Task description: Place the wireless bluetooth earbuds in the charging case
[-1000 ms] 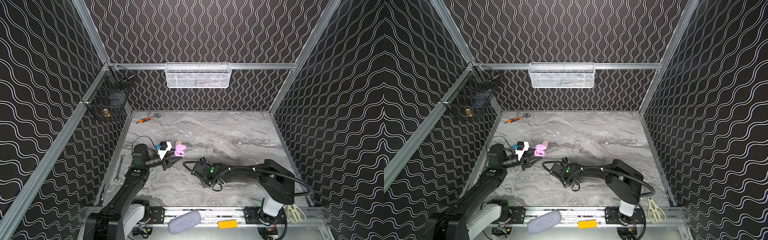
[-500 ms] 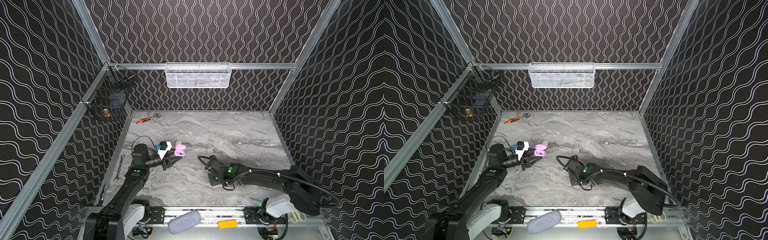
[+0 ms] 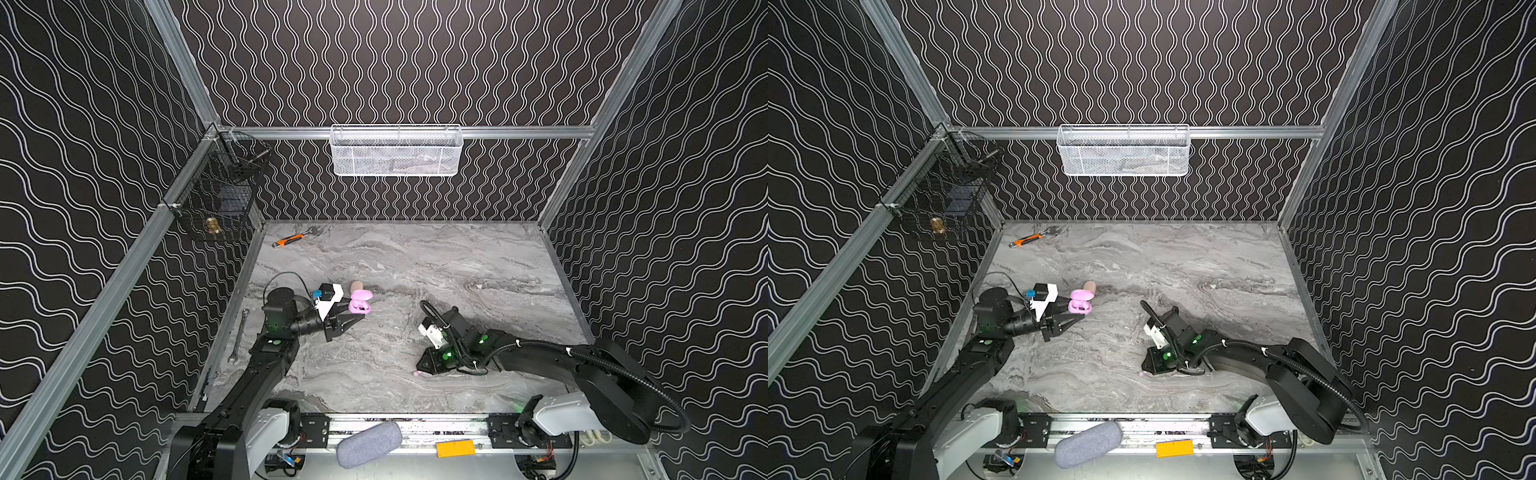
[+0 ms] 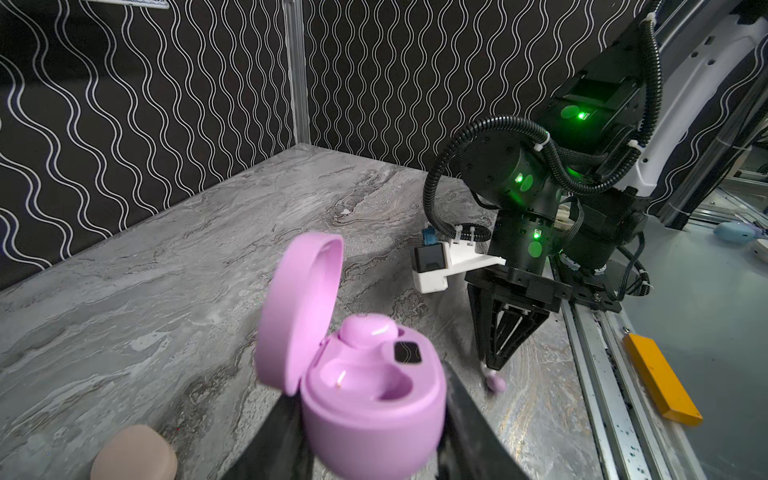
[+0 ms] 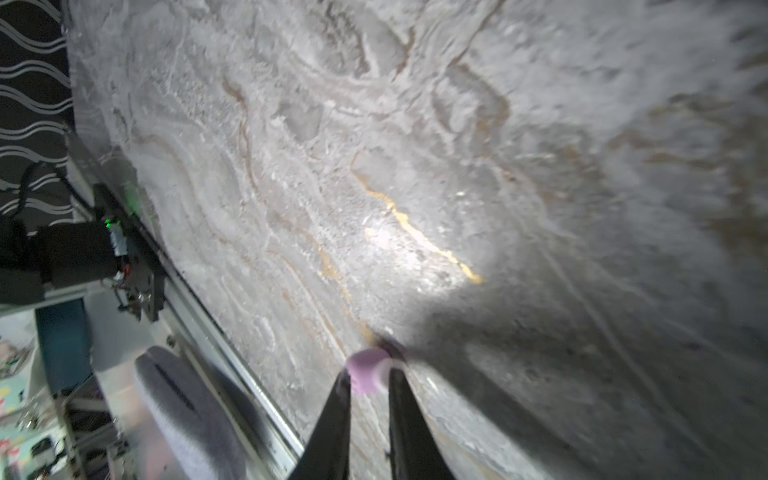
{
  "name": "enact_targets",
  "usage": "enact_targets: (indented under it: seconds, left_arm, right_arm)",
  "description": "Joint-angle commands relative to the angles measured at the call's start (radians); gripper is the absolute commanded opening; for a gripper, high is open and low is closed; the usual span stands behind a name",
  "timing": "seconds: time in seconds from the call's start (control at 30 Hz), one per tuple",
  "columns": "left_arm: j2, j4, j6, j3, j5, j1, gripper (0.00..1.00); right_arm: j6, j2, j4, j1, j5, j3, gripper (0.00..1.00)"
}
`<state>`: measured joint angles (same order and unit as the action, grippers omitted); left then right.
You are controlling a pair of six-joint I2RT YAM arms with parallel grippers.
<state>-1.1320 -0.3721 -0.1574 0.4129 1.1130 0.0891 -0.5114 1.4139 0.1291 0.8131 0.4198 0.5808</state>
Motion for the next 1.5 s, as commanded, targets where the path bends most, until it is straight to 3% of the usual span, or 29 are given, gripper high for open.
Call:
enact_targets:
  seconds: [0.0,0.23,0.4,0.57,1.07,1.47]
  left_arm:
    - [0.001,-0.018,0.009,0.004,0.01,-0.001,0.34]
    - [0.001,-0.015,0.007,0.005,0.008,-0.002,0.34]
    - [-0.002,-0.013,0.007,0.007,0.005,-0.002,0.34]
    - [-0.003,-0.013,0.006,0.007,0.002,-0.003,0.34]
    - [0.0,-0.011,0.004,0.007,0.001,-0.006,0.34]
    - [-0.003,-0.008,0.004,0.01,-0.001,-0.006,0.34]
  right_arm:
    - [0.026,0.023,0.001,-0.017,0.028,0.015,0.19]
    - [0.05,0.001,0.084,-0.024,-0.042,0.059,0.23]
    - [0.058,0.02,0.173,0.077,-0.116,0.136,0.33]
    - [0.019,0.084,0.162,0.151,-0.138,0.164,0.33]
    - [-0.013,0.198,0.136,0.215,-0.164,0.207,0.36]
    - [0.075,0.257,0.372,0.221,-0.366,0.313,0.33]
